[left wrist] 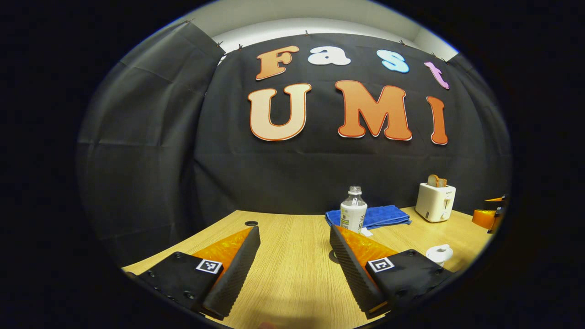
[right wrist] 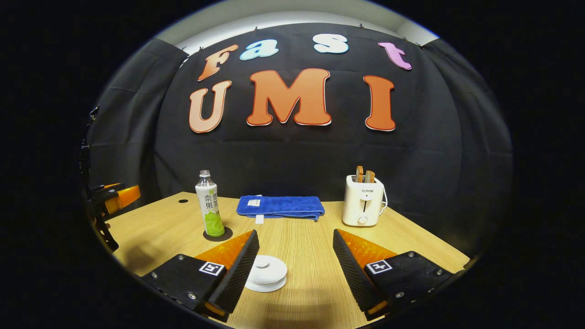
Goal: Open the teacup lid with one hand, grasp the water bottle and pour water into the teacup with the other hand; after pouring, place the water bottle on the coaster and then close the teacup lid.
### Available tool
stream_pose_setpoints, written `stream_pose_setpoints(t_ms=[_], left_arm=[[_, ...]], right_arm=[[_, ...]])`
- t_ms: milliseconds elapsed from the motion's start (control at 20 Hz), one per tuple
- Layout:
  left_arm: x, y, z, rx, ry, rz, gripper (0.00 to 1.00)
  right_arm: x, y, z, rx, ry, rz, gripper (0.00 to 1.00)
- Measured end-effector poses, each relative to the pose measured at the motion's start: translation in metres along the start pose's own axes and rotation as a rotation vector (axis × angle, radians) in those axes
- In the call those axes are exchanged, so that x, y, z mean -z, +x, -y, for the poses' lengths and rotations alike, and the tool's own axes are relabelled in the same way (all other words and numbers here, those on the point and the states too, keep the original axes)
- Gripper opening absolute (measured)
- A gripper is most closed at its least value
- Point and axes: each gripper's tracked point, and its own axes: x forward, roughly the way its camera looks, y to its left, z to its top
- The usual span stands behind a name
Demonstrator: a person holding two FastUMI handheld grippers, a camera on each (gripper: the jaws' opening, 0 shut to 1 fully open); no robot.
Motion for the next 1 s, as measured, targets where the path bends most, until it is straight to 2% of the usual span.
stream_pose_setpoints(t_ms=[50,350,400,550,600,650,750,850,900,950,1000], left_arm=[[0.001,0.001,-0.001,-0.002,0.002,0.001,1.00],[-0.005,-0.001,-0.006,-0.015,-0.002,0.015,1.00],[-0.006,0.000,-0.008,-0.020,-0.003,0.021,0.96],[-0.012,-0.001,-0.012,-0.032,-0.015,0.035,0.96],[-0.013,-0.002,-0.013,-0.033,-0.022,0.039,1.00],[-0.015,-0.001,-0.014,-0.035,-0.029,0.044,0.96],[-0.014,0.000,-0.015,-0.039,-0.036,0.047,1.00],[-0.012,-0.001,-0.018,-0.043,-0.036,0.044,0.96],[-0.012,-0.001,-0.018,-0.044,-0.036,0.041,1.00],[-0.011,-0.001,-0.018,-0.045,-0.035,0.040,0.96],[-0.012,0.001,-0.019,-0.047,-0.033,0.039,1.00]], right_arm=[[0.000,0.000,0.000,0.000,-0.001,-0.001,0.96],[-0.001,0.001,-0.001,0.001,-0.005,0.003,0.96],[-0.001,0.001,0.000,0.003,-0.006,0.002,0.97],[-0.003,0.001,0.002,0.004,-0.003,0.004,0.96],[-0.004,0.001,0.002,0.004,-0.002,0.007,0.97],[-0.004,0.001,0.003,0.005,-0.001,0.008,0.96],[-0.004,0.001,0.004,0.006,-0.002,0.007,0.96],[-0.005,0.002,0.004,0.006,-0.003,0.008,0.96],[-0.004,0.002,0.004,0.005,-0.001,0.007,0.96],[-0.005,0.002,0.003,0.003,0.001,0.008,0.96],[-0.005,0.002,0.002,0.001,0.000,0.009,0.96]])
